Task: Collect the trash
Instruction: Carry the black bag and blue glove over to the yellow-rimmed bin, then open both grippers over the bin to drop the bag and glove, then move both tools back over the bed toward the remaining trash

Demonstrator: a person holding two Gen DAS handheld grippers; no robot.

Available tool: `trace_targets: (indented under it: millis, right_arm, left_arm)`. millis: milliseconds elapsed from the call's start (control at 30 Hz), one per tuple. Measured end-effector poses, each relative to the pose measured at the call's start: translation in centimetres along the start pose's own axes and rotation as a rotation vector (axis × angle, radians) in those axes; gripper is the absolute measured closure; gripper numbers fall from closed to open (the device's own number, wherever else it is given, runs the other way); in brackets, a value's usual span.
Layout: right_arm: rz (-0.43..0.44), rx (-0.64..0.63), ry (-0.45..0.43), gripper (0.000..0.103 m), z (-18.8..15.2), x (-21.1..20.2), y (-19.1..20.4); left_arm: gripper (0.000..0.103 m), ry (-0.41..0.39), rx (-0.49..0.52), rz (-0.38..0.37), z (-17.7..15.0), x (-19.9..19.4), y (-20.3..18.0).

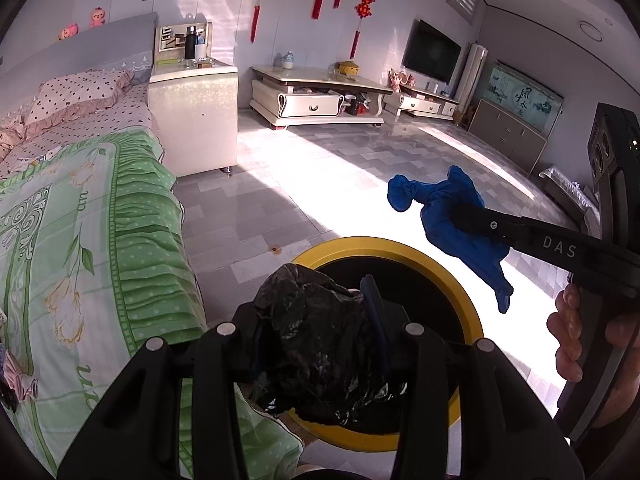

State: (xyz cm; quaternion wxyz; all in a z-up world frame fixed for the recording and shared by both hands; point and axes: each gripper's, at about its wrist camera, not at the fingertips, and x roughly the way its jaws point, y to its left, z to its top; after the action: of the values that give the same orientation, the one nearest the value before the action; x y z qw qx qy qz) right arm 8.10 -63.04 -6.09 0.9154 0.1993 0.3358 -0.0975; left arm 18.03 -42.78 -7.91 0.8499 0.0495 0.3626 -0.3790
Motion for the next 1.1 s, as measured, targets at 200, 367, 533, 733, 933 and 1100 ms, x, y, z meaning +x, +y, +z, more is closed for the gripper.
trace_targets:
  millis: [200, 367, 533, 733, 933, 1100]
  right_arm:
    - [-0.02, 0.021, 0.01, 0.089, -0.1, 0.7, -0.8]
    - [-0.062, 0.032, -0.006, 0.077, 0.0, 0.3, -1.3]
    - [-0.098, 0.052, -0.014, 0.065, 0.0, 0.0, -1.9]
    - [-0.111, 0.068, -0.02, 0.05, -0.2, -0.5, -1.8]
    - [-0.093, 0.064, -0.023, 0.047, -0.7, -0.8, -0.6]
    - [-0.044, 0.028, -0.035, 0.046, -0.7, -1.1, 2.0]
  left_arm:
    - [0.056, 0.017, 0.002, -0.028, -0.4, 1.3, -0.3]
    - [0.041, 0.013, -0.005, -0.033, -0.4, 1.2, 0.0]
    - [0.033, 0.001, -0.023, -0.021, -0.4, 0.6, 0.7]
    - [0.025, -0.03, -0.029, 0.005, -0.5, -0.7, 1.9]
    - [0.021, -0.059, -0.029, 0.067, -0.9, -2.5, 4.5]
    - [0.02, -0.081, -0.046, 0.128, -1.3, -4.8, 7.6]
